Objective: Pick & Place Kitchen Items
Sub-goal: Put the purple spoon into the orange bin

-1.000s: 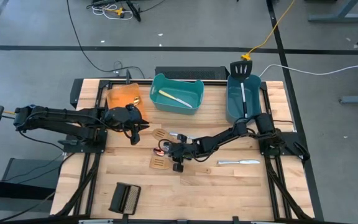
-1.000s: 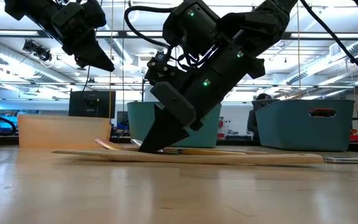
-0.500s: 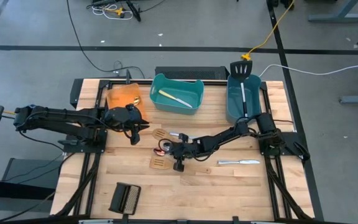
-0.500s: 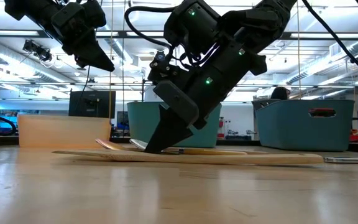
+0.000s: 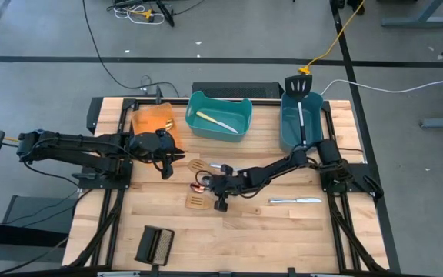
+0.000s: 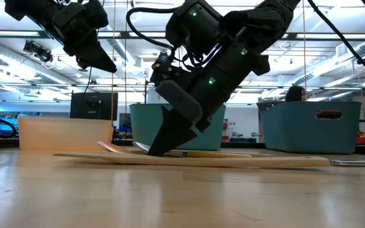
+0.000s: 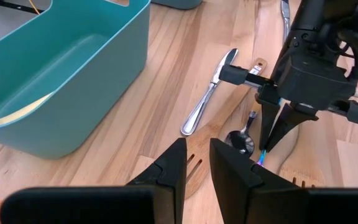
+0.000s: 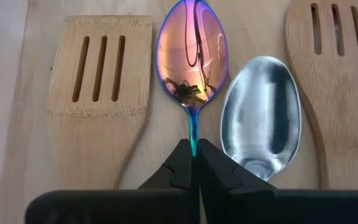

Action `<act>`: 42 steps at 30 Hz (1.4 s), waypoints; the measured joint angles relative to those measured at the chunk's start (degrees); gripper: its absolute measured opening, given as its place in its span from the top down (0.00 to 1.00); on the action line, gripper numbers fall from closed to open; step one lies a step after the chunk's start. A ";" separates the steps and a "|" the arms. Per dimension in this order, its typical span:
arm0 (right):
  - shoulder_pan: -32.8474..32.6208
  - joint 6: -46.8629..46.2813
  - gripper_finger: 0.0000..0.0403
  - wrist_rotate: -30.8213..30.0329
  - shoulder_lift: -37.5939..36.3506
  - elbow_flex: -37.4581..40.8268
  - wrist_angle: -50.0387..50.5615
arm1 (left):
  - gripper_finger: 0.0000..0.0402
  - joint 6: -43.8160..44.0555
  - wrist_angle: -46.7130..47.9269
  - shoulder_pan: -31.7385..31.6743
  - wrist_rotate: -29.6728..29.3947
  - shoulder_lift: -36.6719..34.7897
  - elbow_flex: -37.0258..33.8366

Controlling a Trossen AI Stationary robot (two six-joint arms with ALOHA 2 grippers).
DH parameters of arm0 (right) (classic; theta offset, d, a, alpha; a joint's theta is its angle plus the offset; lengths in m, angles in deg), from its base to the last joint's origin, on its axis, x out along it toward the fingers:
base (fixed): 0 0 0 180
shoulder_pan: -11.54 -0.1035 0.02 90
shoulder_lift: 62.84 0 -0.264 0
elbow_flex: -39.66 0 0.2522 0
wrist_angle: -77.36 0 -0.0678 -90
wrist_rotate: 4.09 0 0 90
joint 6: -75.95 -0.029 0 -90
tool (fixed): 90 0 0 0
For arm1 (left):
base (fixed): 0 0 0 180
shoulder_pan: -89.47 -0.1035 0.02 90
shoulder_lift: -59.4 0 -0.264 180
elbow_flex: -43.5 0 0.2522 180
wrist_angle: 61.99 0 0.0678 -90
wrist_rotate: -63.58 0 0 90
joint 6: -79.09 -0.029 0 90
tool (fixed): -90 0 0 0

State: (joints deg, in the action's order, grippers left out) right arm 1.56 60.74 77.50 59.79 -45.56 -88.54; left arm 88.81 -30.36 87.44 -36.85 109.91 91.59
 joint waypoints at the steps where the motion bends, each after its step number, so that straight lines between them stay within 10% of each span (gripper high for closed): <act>1: 0.00 0.55 0.96 -0.03 0.02 -0.60 0.72 | 0.81 0.00 0.02 0.00 0.00 0.02 0.00; 42: 2.50 5.41 0.96 -6.19 -13.42 -4.10 13.82 | 0.81 0.05 0.18 0.06 0.17 0.02 -0.04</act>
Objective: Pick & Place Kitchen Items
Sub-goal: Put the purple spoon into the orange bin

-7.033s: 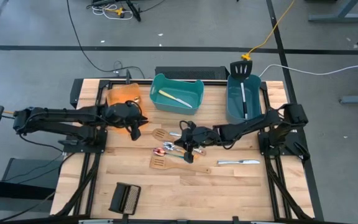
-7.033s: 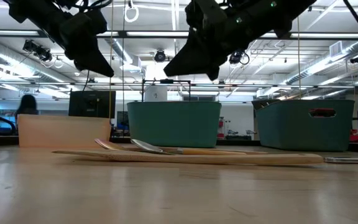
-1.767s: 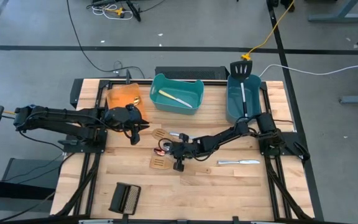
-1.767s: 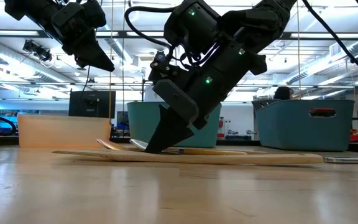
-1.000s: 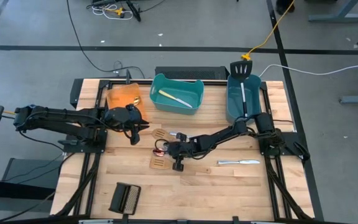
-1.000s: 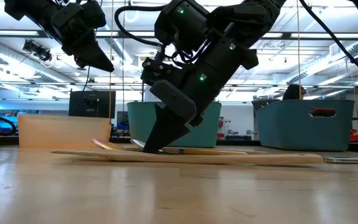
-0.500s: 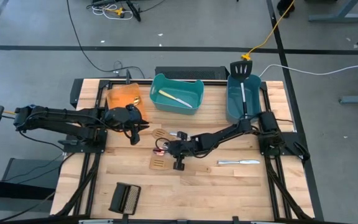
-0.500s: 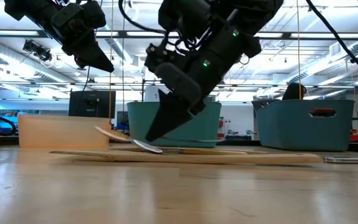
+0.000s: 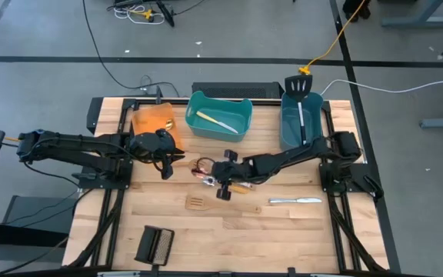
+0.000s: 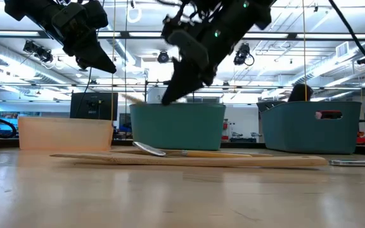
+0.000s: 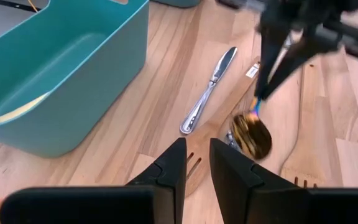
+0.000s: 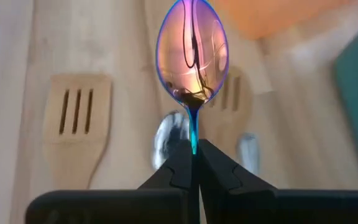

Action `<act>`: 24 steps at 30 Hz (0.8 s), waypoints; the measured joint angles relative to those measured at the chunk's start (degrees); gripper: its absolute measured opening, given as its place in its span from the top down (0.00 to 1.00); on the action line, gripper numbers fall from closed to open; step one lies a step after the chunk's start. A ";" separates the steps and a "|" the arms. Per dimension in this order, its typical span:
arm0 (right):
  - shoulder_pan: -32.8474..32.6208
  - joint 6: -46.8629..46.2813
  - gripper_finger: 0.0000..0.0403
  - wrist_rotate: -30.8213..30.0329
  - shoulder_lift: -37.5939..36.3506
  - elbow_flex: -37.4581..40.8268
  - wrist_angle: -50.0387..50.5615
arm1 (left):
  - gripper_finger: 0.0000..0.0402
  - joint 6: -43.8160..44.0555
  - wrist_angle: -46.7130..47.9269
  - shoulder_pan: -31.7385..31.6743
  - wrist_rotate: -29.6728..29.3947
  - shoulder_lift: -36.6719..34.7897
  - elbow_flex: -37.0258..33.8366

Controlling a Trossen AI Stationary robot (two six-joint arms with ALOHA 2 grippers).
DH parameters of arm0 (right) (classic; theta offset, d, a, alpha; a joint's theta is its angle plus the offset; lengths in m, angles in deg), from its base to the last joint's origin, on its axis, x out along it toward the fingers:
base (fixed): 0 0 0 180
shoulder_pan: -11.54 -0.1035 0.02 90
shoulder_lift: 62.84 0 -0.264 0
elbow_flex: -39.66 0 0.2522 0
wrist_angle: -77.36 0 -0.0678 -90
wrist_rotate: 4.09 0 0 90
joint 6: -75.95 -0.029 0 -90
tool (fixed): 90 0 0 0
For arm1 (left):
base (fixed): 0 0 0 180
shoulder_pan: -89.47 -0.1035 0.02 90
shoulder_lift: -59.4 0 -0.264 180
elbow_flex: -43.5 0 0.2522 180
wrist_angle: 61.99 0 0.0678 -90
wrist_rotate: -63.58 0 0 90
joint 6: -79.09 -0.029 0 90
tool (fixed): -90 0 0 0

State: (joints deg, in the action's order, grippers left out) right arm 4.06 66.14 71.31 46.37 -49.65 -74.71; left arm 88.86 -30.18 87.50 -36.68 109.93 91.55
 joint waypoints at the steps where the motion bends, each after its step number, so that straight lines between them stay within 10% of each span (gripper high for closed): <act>1: 0.26 0.02 0.96 -0.35 -0.82 -0.02 0.76 | 0.81 0.00 -0.15 0.01 0.01 -0.02 0.00; 24: 5.34 4.60 0.96 -2.85 -9.22 -0.10 -3.91 | 0.81 0.04 -2.03 0.05 -1.66 0.00 0.00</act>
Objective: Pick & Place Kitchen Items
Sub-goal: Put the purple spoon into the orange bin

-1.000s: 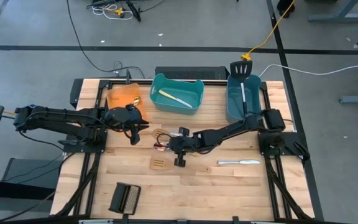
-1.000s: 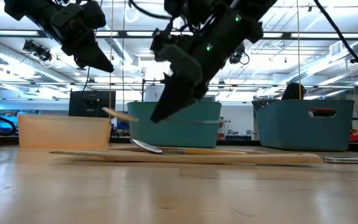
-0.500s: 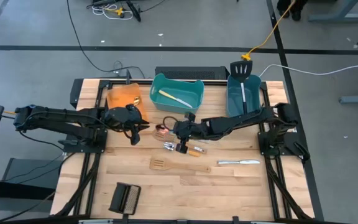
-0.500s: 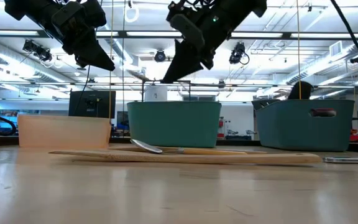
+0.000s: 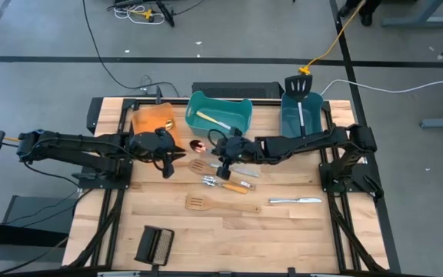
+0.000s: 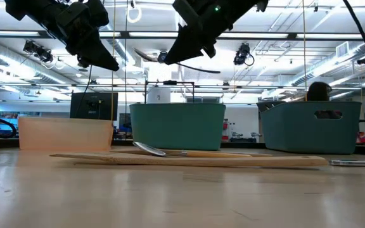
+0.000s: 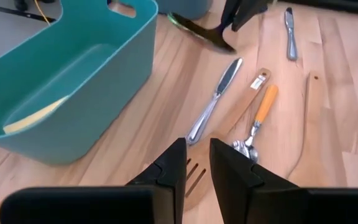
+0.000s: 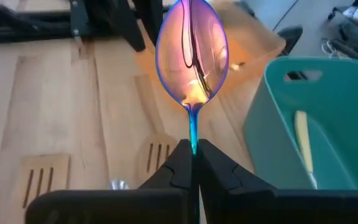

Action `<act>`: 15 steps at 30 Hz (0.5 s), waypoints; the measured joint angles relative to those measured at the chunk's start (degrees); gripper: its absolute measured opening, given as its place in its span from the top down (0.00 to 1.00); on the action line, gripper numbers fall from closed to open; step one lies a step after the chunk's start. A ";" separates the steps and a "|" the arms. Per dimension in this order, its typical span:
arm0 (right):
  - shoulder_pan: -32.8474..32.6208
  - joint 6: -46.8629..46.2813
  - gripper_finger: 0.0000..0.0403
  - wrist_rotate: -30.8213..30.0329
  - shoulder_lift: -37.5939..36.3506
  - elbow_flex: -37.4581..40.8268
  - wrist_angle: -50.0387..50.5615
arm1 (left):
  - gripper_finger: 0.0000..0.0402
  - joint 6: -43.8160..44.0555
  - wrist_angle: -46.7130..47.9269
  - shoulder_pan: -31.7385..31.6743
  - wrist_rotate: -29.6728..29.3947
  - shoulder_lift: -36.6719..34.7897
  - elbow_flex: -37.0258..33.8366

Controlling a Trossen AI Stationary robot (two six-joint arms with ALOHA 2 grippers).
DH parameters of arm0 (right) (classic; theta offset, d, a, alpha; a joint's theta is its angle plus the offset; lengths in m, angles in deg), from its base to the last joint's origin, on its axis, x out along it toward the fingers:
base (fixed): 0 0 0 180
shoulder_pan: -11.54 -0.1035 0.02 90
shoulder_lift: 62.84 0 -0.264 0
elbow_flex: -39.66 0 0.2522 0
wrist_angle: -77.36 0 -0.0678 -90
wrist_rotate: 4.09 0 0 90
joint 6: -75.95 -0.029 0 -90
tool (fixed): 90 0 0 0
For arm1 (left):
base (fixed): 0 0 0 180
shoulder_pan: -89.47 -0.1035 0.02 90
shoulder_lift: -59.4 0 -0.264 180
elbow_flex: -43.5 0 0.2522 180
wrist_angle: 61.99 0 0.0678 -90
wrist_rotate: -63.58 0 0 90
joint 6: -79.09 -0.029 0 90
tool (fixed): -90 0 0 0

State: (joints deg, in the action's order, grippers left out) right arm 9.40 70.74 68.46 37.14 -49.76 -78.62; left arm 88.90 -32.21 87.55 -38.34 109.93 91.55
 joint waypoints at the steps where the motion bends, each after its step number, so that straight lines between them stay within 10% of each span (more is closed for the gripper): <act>1: 0.14 0.14 0.96 0.46 0.00 0.02 -1.32 | 0.81 0.00 -0.47 0.00 -0.05 0.00 0.00; 15: 1.35 4.18 0.96 4.93 -0.22 0.00 -13.64 | 0.81 -2.41 -13.10 0.02 -0.05 0.00 0.04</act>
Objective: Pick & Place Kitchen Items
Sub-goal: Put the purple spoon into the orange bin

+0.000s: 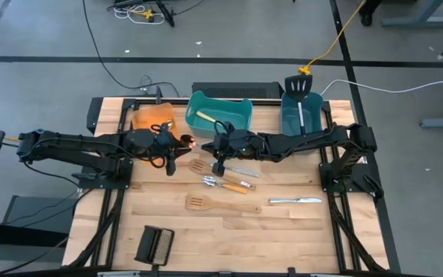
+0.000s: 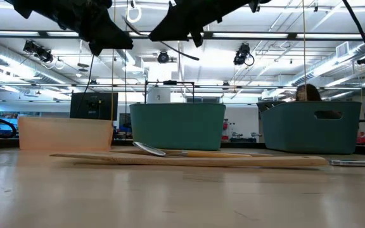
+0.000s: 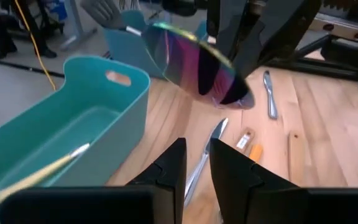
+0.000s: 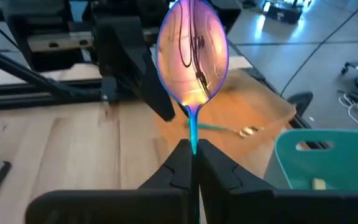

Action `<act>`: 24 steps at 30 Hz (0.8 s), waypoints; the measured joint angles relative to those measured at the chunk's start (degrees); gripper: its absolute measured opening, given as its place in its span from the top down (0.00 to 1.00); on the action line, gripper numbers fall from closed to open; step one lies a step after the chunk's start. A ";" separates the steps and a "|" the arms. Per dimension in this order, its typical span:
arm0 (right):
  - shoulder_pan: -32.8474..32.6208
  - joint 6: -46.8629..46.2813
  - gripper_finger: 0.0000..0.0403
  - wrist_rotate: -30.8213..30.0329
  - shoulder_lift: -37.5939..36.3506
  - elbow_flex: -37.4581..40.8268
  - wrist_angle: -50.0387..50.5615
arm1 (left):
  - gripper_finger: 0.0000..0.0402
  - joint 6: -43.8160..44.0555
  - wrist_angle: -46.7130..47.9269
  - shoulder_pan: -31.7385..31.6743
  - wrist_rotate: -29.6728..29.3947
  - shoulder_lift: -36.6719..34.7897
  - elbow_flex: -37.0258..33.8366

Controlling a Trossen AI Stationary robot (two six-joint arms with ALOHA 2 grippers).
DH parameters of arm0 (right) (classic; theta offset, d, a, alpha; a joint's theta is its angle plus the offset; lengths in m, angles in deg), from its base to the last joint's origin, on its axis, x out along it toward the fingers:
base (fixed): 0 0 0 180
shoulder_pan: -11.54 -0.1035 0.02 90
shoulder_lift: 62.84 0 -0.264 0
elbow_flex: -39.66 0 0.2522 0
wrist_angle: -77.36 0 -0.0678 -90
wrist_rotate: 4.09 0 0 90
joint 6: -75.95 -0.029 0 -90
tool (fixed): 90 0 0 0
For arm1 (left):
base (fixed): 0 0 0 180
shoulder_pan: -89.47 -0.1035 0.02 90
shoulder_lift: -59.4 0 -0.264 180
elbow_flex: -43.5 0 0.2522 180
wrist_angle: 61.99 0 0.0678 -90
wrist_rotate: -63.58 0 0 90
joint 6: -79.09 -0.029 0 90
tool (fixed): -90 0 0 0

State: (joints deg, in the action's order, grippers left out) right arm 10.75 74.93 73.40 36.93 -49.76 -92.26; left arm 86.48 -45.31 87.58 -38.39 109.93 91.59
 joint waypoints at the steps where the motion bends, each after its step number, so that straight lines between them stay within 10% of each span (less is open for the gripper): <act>1: 0.07 0.07 0.96 0.03 -0.06 0.00 -0.53 | 0.81 -0.54 -0.49 0.00 0.01 -0.01 0.00; 24: 1.54 1.71 0.96 7.59 -0.46 0.04 -16.93 | 0.81 -6.27 -13.84 0.00 3.79 0.00 0.00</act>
State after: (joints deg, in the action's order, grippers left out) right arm 12.29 76.63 80.98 36.47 -49.72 -109.19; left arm 80.21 -59.15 87.58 -34.60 109.93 91.59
